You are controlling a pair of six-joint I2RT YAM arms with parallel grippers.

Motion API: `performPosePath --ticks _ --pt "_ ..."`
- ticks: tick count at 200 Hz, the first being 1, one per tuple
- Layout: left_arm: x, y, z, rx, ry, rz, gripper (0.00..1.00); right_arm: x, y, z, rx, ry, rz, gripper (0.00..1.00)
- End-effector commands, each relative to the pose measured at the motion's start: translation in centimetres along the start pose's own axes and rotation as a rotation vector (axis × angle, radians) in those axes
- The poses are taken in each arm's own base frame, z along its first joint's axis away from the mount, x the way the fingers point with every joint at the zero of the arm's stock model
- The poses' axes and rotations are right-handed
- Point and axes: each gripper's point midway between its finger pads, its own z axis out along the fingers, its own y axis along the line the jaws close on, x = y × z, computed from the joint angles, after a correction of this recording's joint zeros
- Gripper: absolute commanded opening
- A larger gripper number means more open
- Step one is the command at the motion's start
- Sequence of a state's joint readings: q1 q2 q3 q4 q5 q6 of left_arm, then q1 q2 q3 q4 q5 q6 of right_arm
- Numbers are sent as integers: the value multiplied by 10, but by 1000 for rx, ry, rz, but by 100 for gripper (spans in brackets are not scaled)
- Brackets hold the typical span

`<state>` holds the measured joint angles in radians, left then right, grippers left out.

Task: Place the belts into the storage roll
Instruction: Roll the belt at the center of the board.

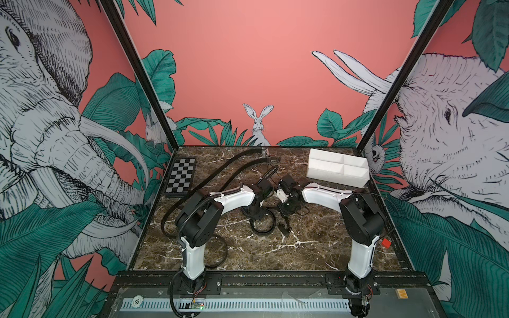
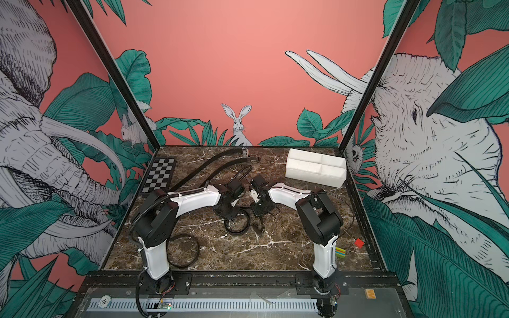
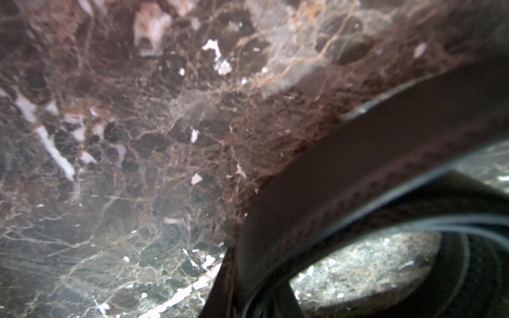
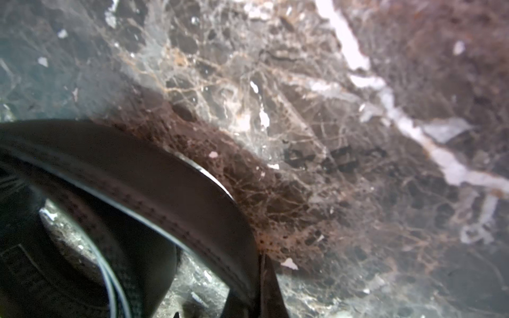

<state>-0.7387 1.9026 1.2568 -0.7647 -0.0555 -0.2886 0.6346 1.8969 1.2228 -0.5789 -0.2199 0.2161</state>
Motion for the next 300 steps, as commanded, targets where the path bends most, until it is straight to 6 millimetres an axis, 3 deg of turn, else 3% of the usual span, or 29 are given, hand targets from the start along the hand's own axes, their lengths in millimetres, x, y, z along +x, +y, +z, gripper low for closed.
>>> performPosePath --ticks 1,126,203,236,259,296,300 --pt "38 62 46 -221 171 -90 15 24 -28 -8 86 55 54 0" --pt "61 80 59 -323 268 -101 28 54 -56 -18 99 75 118 0" --pt "60 82 69 -342 257 -169 17 69 -51 -20 66 84 138 0" --pt "49 79 72 -335 230 -212 11 82 -30 -22 -5 86 154 0" --pt "33 77 71 -327 191 -241 6 82 2 -22 -67 70 128 0" --pt "10 64 69 -266 145 -286 1 51 59 -13 -216 1 127 0" --pt "8 62 69 -262 142 -285 1 48 65 -12 -233 0 125 4"
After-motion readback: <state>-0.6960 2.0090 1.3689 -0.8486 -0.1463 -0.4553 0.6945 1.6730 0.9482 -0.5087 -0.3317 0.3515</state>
